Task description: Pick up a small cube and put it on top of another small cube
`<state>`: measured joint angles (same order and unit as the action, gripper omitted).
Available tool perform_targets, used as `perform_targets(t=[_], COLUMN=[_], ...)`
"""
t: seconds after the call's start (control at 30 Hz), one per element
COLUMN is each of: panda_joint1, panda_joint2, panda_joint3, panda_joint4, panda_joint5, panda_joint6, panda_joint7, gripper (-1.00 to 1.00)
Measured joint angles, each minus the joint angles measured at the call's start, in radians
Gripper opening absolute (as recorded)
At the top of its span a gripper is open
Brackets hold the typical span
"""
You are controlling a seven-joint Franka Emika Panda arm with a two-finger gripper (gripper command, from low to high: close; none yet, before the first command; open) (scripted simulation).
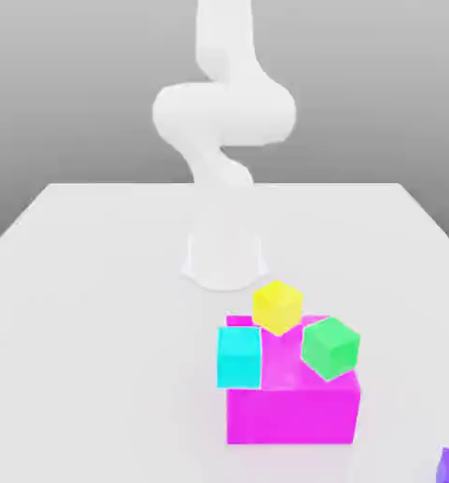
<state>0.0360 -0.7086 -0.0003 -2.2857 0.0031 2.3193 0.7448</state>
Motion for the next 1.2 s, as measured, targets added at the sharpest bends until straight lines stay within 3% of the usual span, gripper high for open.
perform_targets(t=[0.63,1.03,1.17,1.2], panda_joint1=[0.222,0.321,0.347,0.351], panda_joint2=[0.695,1.133,1.279,1.308], panda_joint3=[0.065,0.125,0.110,0.105], panda_joint4=[0.109,0.178,0.209,0.216], panda_joint5=[0.010,-0.094,-0.127,-0.132], panda_joint6=[0.147,0.236,0.323,0.346], panda_joint7=[-0.410,-0.592,-0.593,-0.590], gripper=[0.00,0.00,0.00,-1.00])
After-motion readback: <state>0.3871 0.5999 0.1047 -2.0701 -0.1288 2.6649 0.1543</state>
